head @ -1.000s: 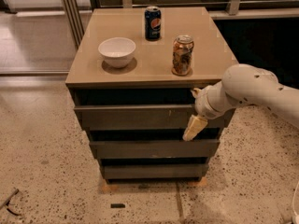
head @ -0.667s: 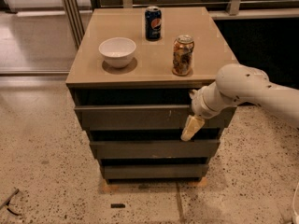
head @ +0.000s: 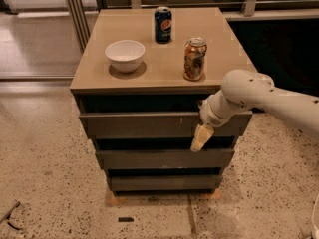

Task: Open top drawer

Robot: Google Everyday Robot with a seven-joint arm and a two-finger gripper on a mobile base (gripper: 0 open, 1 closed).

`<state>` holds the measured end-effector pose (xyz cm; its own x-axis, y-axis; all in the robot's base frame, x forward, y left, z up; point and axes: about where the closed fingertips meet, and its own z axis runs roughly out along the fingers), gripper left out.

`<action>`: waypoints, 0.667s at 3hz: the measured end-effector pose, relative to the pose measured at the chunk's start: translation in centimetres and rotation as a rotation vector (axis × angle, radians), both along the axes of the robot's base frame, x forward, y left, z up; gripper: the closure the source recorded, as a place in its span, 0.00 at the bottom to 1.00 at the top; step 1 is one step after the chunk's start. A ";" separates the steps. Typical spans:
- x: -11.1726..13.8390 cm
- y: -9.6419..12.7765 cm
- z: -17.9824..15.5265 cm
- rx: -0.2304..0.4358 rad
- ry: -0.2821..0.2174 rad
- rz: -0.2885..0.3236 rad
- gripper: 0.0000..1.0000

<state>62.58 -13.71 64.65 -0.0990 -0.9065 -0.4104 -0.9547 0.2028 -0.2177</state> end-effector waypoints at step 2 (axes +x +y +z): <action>-3.3 -0.7 0.0 0.004 0.127 0.011 0.00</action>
Offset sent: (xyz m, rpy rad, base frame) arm -0.0591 -0.0160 0.0057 0.0157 0.2149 0.0078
